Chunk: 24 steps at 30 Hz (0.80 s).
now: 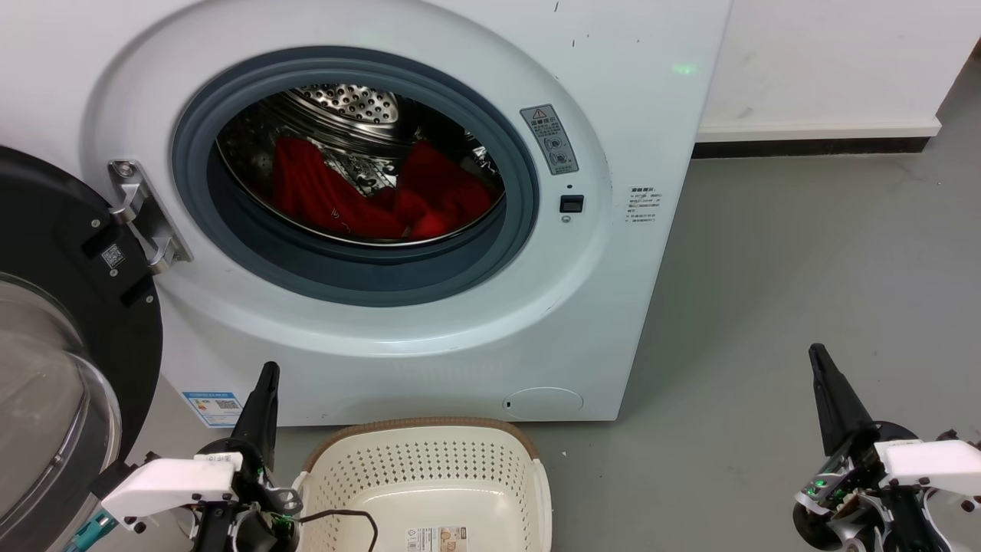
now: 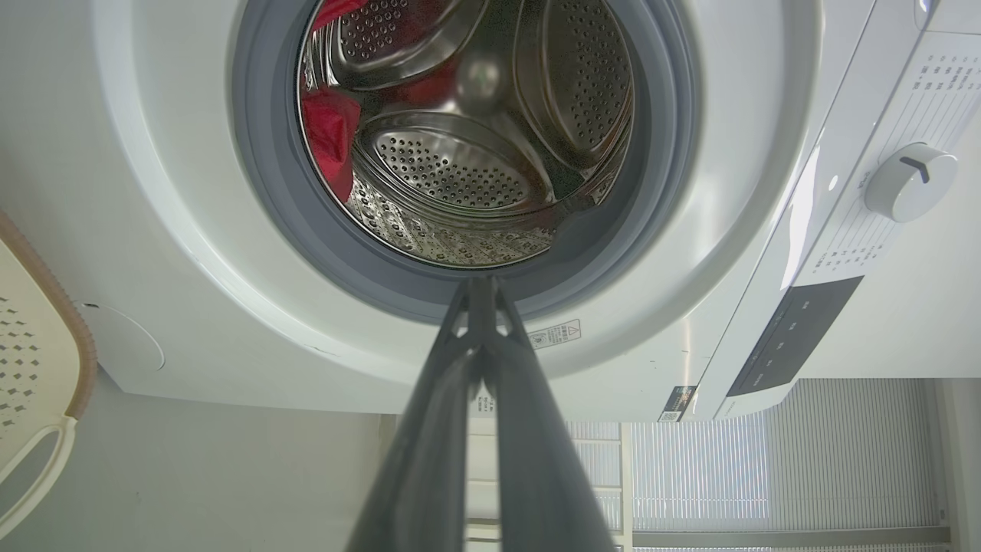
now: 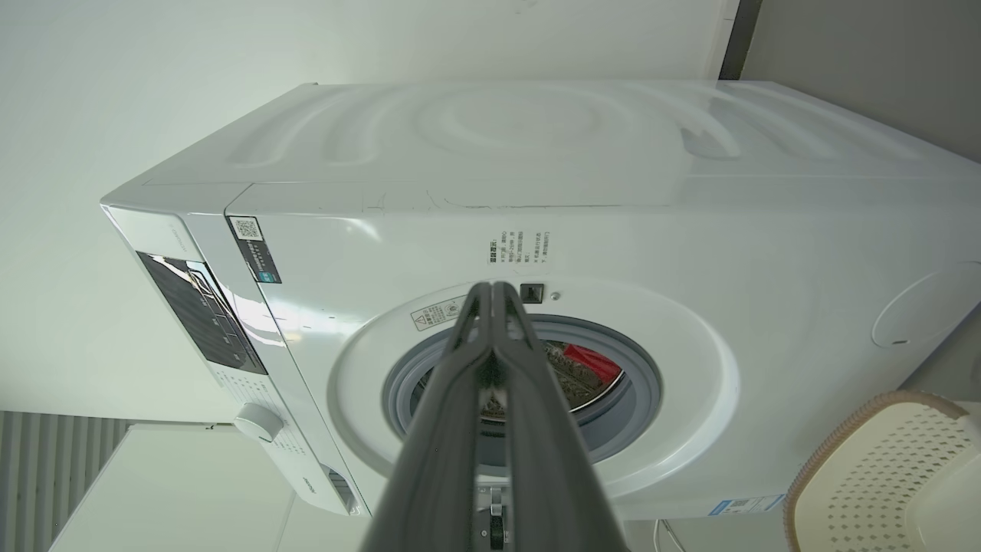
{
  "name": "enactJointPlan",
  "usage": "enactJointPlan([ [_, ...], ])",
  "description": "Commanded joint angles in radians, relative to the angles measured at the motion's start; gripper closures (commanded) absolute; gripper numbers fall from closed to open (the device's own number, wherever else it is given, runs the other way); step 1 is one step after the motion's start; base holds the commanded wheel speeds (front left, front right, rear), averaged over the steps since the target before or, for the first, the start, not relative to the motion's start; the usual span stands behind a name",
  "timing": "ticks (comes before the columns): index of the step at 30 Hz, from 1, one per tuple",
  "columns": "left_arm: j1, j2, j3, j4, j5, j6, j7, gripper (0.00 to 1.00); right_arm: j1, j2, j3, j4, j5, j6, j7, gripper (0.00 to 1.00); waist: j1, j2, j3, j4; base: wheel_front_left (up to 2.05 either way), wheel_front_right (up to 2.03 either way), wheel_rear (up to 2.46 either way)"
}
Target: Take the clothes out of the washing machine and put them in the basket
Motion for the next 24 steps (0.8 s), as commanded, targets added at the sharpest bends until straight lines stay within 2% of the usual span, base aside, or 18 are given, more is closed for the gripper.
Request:
enactJointPlan([
  [1,-0.006,-0.002,0.003,-0.001,0.0,-0.004,0.002,1.0,-0.012,-0.001,-0.001,0.002,0.004,0.0,0.001,1.0,0.0,0.0,0.0,0.0,0.0,0.0,0.0],
  [20,-0.006,-0.002,0.003,-0.001,0.0,-0.004,0.002,1.0,-0.012,-0.001,-0.001,0.002,0.004,0.0,0.001,1.0,0.0,0.0,0.0,0.0,0.0,0.0,0.0],
  [21,0.001,0.0,-0.001,0.003,0.0,0.0,0.0,0.0,0.002,0.0,0.0,0.002,0.0,0.0,0.0,0.0,0.0001,0.0,0.0,0.0,0.0,0.0,0.0],
  [24,0.023,-0.002,-0.005,0.028,0.0,0.001,-0.001,0.0,0.022,0.002,0.001,0.027,0.0,0.0,0.0,0.0,0.0,0.0,0.0,0.0,0.0,0.0,0.0],
])
